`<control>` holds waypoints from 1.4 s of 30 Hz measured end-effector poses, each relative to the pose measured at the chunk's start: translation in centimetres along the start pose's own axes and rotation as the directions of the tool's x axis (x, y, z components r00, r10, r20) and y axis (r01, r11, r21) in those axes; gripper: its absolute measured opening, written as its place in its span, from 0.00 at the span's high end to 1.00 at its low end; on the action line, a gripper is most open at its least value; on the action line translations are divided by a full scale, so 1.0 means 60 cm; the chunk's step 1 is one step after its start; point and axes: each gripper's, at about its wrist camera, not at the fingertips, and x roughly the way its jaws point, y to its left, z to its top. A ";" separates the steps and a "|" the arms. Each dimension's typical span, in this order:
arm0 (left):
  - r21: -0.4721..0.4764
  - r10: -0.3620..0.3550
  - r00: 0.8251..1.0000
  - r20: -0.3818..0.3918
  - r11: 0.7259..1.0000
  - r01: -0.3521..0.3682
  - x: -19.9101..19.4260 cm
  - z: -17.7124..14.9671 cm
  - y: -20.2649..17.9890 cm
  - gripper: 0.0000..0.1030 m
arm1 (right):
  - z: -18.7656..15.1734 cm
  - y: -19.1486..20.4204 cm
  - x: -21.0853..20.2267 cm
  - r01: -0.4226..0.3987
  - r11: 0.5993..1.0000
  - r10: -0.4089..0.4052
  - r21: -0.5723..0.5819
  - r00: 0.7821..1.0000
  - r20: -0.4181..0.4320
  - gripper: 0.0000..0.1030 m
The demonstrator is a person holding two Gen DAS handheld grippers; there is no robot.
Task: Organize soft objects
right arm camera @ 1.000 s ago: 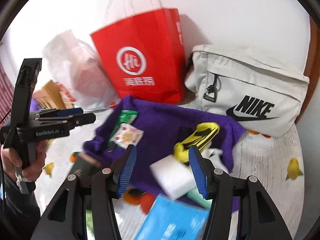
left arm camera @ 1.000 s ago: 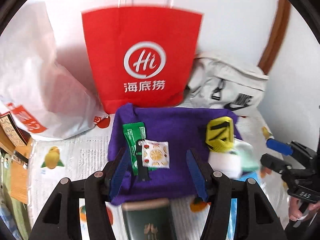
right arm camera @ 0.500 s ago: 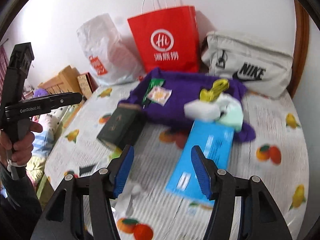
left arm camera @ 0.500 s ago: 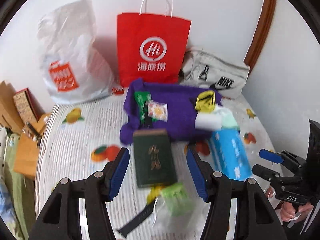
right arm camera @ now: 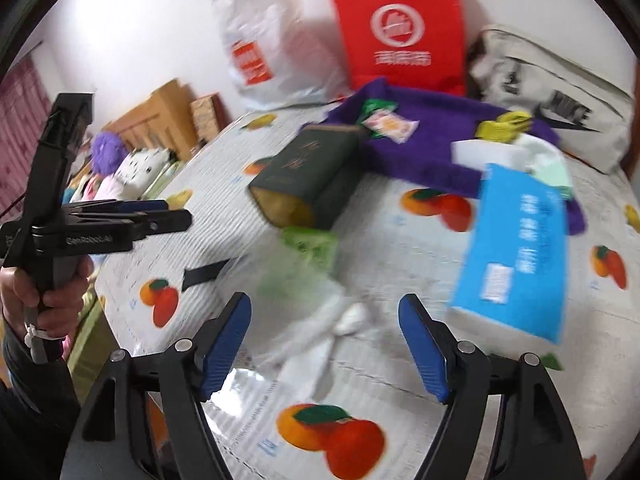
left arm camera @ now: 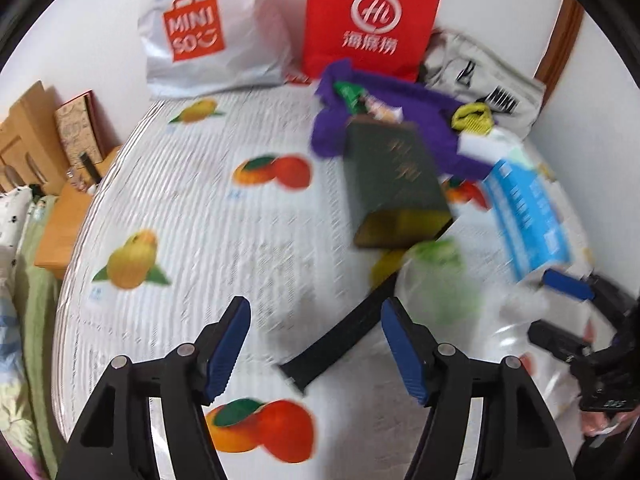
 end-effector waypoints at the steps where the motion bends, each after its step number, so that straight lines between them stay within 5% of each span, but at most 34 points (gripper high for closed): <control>1: -0.001 0.004 1.000 -0.010 1.000 -0.004 0.007 -0.007 0.005 0.36 | 0.000 0.010 0.009 0.003 1.000 -0.003 -0.019 1.000 -0.001 0.26; 10: -0.054 -0.018 0.998 -0.060 0.998 0.015 0.038 -0.047 0.038 0.36 | 0.000 0.060 0.083 0.041 0.988 -0.042 -0.152 0.999 -0.009 0.25; 12: -0.057 -0.014 0.997 -0.072 0.998 0.010 0.045 -0.049 0.040 0.36 | -0.004 0.070 0.084 0.068 0.979 -0.066 -0.192 0.998 0.017 0.42; 13: -0.060 -0.012 0.997 -0.076 0.998 0.008 0.047 -0.050 0.041 0.36 | -0.005 0.073 0.086 0.081 0.975 -0.080 -0.208 0.997 0.015 0.67; 15: -0.063 -0.014 0.997 -0.076 0.998 0.009 0.048 -0.050 0.040 0.36 | -0.005 0.073 0.095 0.083 0.972 -0.088 -0.220 0.996 -0.011 0.95; 19: -0.050 -0.028 0.998 -0.063 0.998 0.025 0.040 -0.050 0.030 0.36 | -0.007 0.070 0.085 0.056 0.974 -0.055 -0.221 0.998 0.007 0.99; 26: -0.044 -0.036 0.997 -0.062 0.998 0.033 0.037 -0.062 0.021 0.36 | -0.007 0.063 0.048 0.003 0.984 0.003 -0.180 1.000 0.031 0.94; 27: -0.047 -0.043 0.997 -0.061 0.998 0.040 0.036 -0.065 0.021 0.36 | -0.008 0.063 0.050 0.000 0.983 0.005 -0.181 1.000 0.029 0.77; 29: -0.049 -0.053 0.997 -0.063 0.998 0.050 0.038 -0.069 0.019 0.36 | -0.011 0.063 0.054 0.000 0.982 0.007 -0.187 0.999 0.034 0.20; 34: -0.052 -0.060 0.996 -0.063 0.997 0.057 0.040 -0.083 0.020 0.32 | -0.016 0.086 0.065 0.010 0.965 0.008 -0.262 0.998 0.066 0.18; 39: -0.083 -0.075 0.995 -0.059 0.994 0.070 0.036 -0.085 0.034 0.32 | -0.016 0.112 0.112 0.078 0.926 -0.072 -0.370 0.997 0.030 0.18; 40: -0.086 -0.073 0.996 -0.058 0.994 0.068 0.035 -0.086 0.037 0.32 | -0.017 0.115 0.120 0.085 0.920 -0.082 -0.382 0.996 0.025 0.20; 42: -0.092 -0.074 0.996 -0.055 0.993 0.068 0.033 -0.089 0.042 0.32 | -0.017 0.117 0.126 0.100 0.916 -0.095 -0.388 0.995 0.033 0.43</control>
